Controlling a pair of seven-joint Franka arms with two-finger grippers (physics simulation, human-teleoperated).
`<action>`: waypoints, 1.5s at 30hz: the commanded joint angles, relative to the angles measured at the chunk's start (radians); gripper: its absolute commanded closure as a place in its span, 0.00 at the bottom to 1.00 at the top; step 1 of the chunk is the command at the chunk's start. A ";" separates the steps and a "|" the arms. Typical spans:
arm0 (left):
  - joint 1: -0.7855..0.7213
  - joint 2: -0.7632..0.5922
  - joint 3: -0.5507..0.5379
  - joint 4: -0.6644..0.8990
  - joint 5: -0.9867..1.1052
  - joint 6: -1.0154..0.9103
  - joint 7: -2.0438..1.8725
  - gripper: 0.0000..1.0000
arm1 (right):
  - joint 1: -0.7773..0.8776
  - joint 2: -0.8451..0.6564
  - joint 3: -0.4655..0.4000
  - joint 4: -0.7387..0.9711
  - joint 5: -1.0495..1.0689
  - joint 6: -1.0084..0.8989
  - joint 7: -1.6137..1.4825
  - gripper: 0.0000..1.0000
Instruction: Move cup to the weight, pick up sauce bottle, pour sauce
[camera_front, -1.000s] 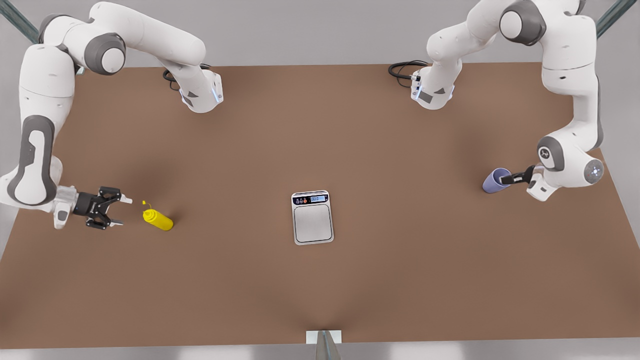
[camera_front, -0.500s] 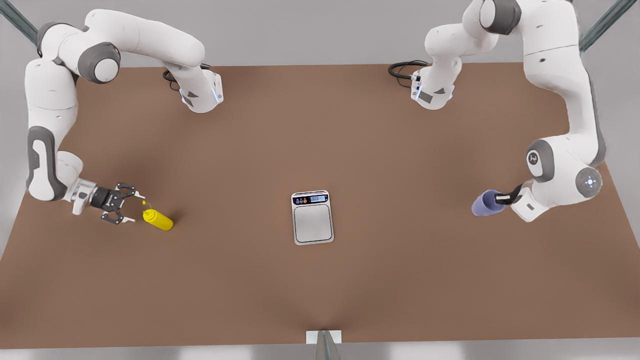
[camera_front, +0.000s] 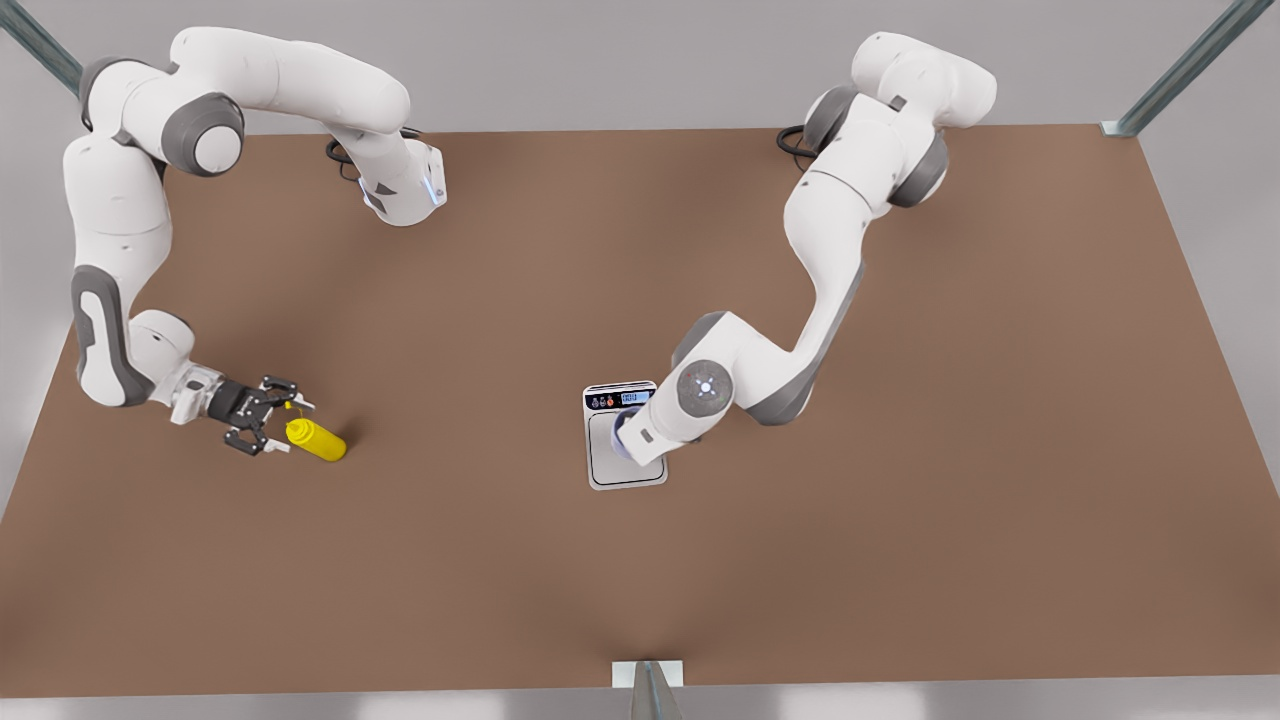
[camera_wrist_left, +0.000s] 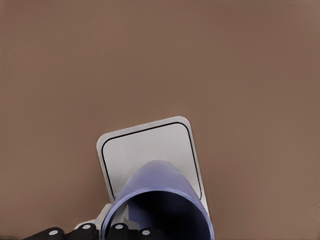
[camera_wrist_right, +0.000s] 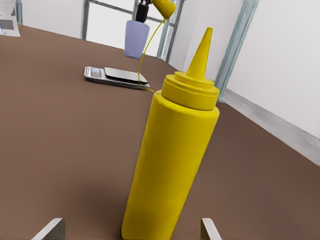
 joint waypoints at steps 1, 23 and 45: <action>-0.007 0.012 -0.002 0.003 -0.005 -0.003 -0.685 0.79 | 0.000 0.010 0.011 0.001 0.033 -0.013 -0.281 0.00; 0.218 -0.409 -0.016 0.008 0.138 -0.666 -0.163 0.00 | 0.051 0.037 0.054 0.012 0.153 -0.008 -0.263 0.00; 0.402 -0.673 0.050 -0.417 0.146 -0.519 0.574 0.00 | 0.475 -0.084 0.065 0.127 0.140 0.350 0.113 0.46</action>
